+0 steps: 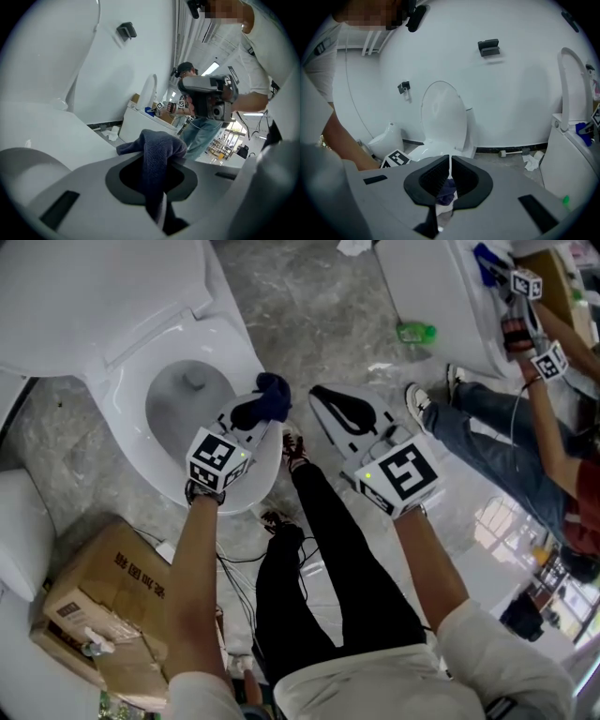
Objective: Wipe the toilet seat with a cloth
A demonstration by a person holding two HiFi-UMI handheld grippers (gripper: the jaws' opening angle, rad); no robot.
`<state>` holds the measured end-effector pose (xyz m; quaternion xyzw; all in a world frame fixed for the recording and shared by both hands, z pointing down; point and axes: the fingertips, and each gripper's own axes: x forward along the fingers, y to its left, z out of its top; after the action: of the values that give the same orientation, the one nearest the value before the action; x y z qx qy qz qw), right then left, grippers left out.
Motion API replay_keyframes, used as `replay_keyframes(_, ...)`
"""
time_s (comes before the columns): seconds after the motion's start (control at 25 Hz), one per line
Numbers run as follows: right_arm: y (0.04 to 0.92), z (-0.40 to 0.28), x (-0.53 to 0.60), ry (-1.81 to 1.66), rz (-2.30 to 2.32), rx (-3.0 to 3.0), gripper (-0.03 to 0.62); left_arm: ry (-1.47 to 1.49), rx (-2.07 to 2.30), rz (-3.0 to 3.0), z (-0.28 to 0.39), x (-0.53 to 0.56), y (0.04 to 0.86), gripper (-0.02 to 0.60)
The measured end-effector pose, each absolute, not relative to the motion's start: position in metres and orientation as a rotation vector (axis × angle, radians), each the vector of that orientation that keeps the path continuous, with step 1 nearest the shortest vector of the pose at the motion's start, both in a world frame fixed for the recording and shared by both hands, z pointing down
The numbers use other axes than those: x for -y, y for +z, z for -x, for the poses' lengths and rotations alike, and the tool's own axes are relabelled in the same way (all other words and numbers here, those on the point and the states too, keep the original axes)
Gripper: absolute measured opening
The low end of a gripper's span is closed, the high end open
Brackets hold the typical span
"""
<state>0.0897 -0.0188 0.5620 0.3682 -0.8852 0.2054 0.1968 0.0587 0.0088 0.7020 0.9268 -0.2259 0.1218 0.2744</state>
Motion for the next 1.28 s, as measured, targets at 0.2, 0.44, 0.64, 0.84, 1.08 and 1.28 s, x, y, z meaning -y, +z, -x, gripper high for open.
replay_keyframes(0.2,0.560,-0.093,0.007,0.567,-1.044,2.473,0.038,0.394,0.491,-2.513,-0.065,-0.047,0.705,0.038)
replay_keyframes(0.44,0.554,-0.086,-0.006,0.565,-1.039,2.485,0.038,0.478,0.347,-2.513,-0.065,-0.088,0.709,0.038)
replay_keyframes(0.64,0.552,-0.079,-0.020,0.560,-1.033,2.496,0.038,0.511,0.191,-2.494,-0.061,-0.121,0.708,0.040)
replay_keyframes(0.84,0.547,-0.073,-0.036,0.554,-1.020,2.516,0.038,0.688,0.019,-2.460,-0.052,-0.164,0.712,0.040)
replay_keyframes(1.08,0.549,-0.065,-0.058,0.564,-0.999,2.507,0.038,0.839,-0.112,-2.408,-0.037,-0.202,0.717,0.040)
replay_keyframes(1.28,0.545,-0.051,-0.067,0.558,-0.972,2.512,0.038,0.918,-0.103,-2.411,-0.013,-0.214,0.720,0.040)
